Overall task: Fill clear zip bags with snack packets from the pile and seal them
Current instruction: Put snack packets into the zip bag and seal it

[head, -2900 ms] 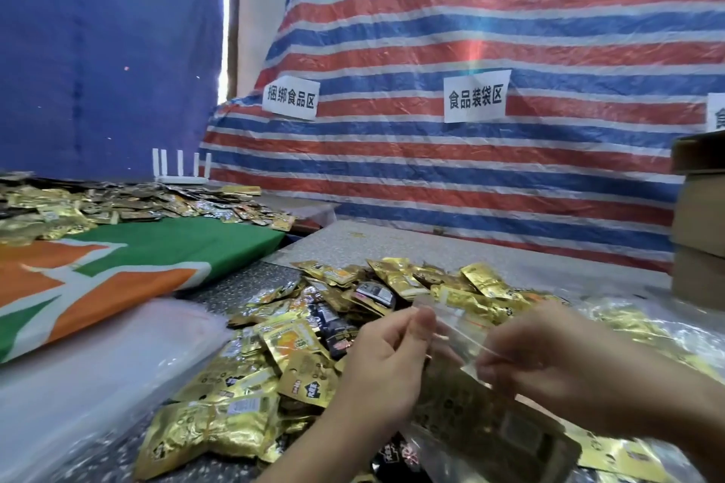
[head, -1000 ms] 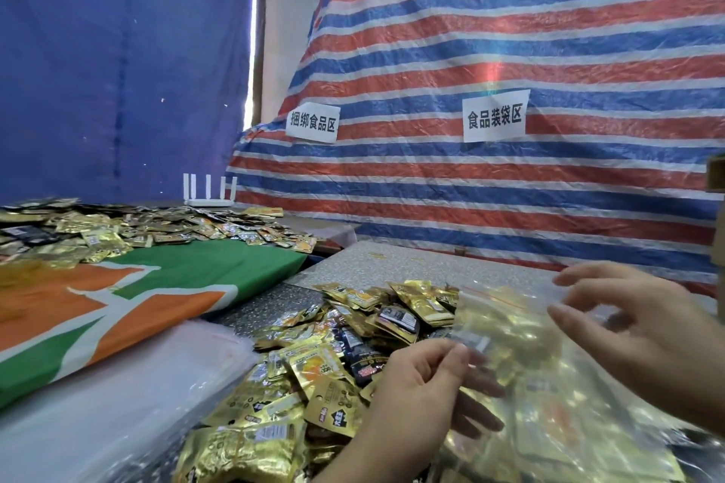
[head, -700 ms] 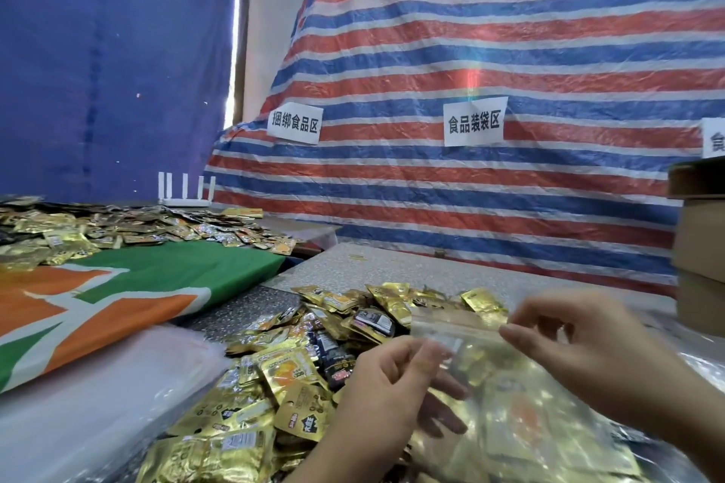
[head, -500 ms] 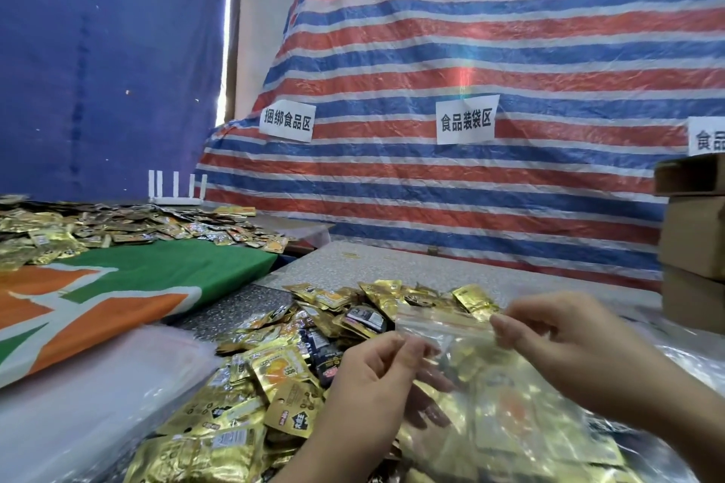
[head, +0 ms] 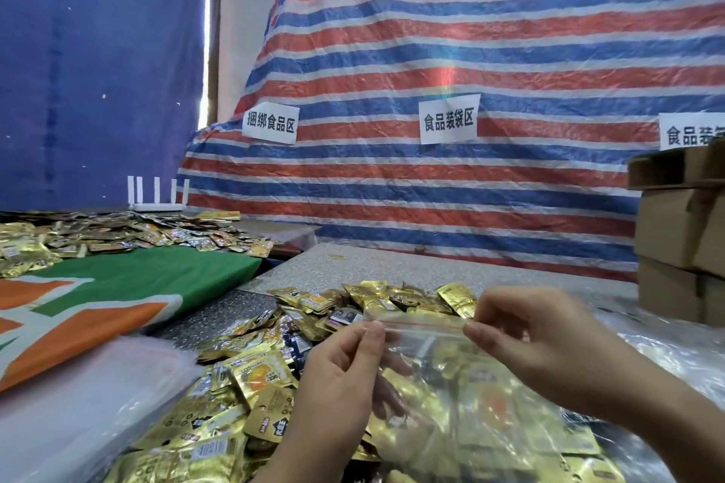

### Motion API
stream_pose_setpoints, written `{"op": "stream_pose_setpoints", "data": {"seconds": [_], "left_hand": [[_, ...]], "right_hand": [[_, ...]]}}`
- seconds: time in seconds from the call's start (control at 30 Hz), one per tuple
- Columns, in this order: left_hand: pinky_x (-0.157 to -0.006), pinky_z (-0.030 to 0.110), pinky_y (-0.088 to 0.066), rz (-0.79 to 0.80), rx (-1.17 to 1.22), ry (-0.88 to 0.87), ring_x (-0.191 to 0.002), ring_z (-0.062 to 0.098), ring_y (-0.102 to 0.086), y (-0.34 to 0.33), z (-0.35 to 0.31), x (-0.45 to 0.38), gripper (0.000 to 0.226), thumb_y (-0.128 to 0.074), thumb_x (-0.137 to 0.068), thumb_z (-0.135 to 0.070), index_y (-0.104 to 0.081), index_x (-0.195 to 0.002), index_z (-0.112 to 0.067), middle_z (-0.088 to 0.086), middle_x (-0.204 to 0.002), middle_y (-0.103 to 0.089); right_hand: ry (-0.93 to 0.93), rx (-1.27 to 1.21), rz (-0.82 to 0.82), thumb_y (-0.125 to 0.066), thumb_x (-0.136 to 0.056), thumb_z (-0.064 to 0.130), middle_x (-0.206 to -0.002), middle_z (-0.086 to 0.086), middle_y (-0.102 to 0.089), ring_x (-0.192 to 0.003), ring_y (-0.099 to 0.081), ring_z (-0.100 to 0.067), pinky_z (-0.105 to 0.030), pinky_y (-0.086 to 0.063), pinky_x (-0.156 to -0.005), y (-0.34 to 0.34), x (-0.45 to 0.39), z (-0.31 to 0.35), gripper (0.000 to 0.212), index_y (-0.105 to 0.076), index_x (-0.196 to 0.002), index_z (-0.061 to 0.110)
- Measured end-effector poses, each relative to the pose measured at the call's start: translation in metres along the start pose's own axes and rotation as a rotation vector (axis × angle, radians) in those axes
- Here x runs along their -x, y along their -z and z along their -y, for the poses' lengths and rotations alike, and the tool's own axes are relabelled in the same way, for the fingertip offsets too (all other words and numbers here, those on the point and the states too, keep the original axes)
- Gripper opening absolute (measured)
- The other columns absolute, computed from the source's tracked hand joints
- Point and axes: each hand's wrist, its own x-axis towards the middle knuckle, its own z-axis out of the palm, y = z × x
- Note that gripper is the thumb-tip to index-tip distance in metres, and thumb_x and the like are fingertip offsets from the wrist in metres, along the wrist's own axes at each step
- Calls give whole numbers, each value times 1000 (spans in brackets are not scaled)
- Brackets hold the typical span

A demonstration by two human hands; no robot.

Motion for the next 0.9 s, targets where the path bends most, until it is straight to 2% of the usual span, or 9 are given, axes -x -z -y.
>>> {"op": "stream_pose_setpoints", "data": {"seconds": [0.07,0.13,0.27,0.47,0.67,0.8,0.9], "left_hand": [[-35,20,-36,-27,-14,-37,-39,22,-58,-1,1,-2,28,-51,-85,-39,-74,-82,-24,10,-69,-70],[-34,19,-33,-73,-11,-60,-37,19,-55,-1,2,-4,28,-50,-85,-40,-74,-81,-25,9,-65,-68],[-35,18,-31,-142,-27,-81,-32,12,-43,1,7,-4,30,-49,-87,-42,-71,-78,-24,4,-51,-58],[-35,20,-27,-133,-45,-86,-33,10,-33,-2,10,-4,32,-50,-83,-48,-68,-77,-22,3,-47,-51],[-40,18,-34,-58,-100,13,-36,11,-44,1,19,-5,52,-59,-71,-57,-65,-93,-10,6,-57,-62],[-42,20,-39,-30,-94,53,-42,14,-52,3,23,-8,53,-58,-71,-60,-66,-93,-12,8,-59,-64],[-45,21,-39,-13,-158,79,-44,13,-50,2,27,-7,51,-53,-76,-61,-64,-82,-12,3,-56,-61]], "right_hand": [[7,3,6,-51,-80,67,-64,7,-58,-56,-48,-8,-22,-35,-52,3,0,-2,41,-57,-72,27],[-10,13,27,-47,-77,73,-61,4,-57,-53,-46,-8,-21,-35,-50,8,-1,-4,50,-56,-71,24],[-23,41,31,-49,-77,73,-53,11,-48,-50,-41,-8,-20,-33,-48,9,0,-10,45,-54,-69,29],[-49,21,8,-49,-75,74,-53,11,-46,-50,-40,-7,-18,-35,-51,8,-1,-14,46,-52,-67,29],[-71,24,-21,-53,-76,68,-51,9,-46,-49,-41,-7,-21,-35,-50,4,-2,-16,53,-50,-57,18],[-76,14,-49,-64,-84,51,-49,6,-43,-47,-39,-6,-21,-33,-49,4,-3,-20,49,-54,-58,11],[-85,-5,-47,-68,-86,43,-49,6,-45,-47,-41,-6,-20,-34,-49,3,-4,-21,44,-57,-58,10]]}}
